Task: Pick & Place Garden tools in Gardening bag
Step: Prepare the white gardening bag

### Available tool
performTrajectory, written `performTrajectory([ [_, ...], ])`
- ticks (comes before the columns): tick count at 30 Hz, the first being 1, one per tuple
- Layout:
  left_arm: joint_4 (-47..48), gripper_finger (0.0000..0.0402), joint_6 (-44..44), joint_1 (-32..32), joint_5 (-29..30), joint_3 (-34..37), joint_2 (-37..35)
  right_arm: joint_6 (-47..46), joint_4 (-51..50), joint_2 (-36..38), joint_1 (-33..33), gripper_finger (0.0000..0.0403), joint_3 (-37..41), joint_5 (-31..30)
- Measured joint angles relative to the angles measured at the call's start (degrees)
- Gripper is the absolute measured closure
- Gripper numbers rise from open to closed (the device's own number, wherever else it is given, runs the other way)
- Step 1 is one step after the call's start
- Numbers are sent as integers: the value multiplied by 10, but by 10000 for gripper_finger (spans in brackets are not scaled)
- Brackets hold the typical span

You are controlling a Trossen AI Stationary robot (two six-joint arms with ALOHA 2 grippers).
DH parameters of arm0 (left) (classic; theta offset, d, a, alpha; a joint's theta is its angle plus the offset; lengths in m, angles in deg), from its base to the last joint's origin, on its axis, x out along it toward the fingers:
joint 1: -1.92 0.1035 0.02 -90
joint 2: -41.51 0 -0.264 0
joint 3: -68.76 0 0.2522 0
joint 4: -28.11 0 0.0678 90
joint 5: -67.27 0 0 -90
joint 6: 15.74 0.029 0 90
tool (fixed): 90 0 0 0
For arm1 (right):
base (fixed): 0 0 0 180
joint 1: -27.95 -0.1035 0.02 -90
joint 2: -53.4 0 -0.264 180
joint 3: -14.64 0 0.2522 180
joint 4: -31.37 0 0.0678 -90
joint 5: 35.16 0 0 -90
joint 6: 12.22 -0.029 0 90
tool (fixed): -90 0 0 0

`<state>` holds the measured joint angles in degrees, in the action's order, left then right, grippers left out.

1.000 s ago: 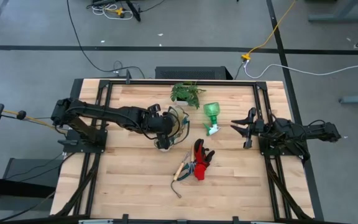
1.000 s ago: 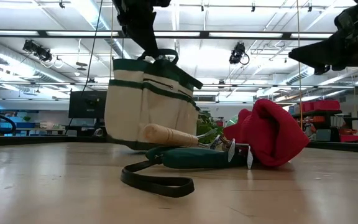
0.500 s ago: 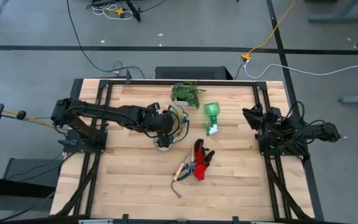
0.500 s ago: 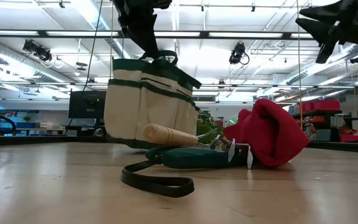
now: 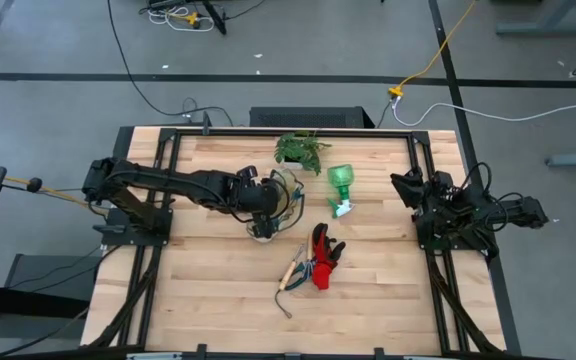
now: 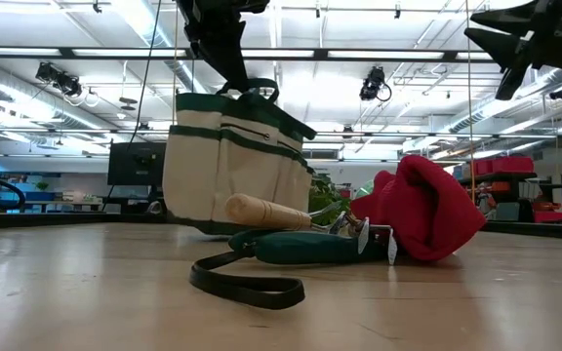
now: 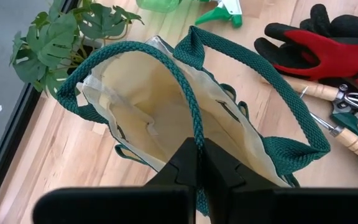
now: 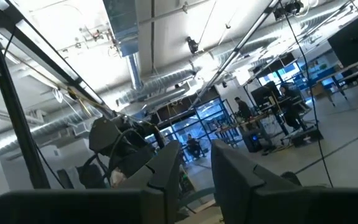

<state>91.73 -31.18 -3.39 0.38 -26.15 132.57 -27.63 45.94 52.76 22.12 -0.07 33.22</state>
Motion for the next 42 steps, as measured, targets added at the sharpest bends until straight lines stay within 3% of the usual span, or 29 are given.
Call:
performTrajectory([
  [10,0,391,0,0,-2,0,0,-7,12,-3,0,309,0,11],
  [16,-1,384,0,0,-2,0,0,-7,12,-55,0,309,-19,39],
  [21,-2,391,0,0,-2,0,0,18,-1,-167,0,309,-89,62],
  [33,-3,391,-4,0,-3,0,0,156,-149,-482,9,309,-325,61],
  [42,-2,381,-4,0,-3,0,0,217,-254,-629,36,309,-443,89],
])
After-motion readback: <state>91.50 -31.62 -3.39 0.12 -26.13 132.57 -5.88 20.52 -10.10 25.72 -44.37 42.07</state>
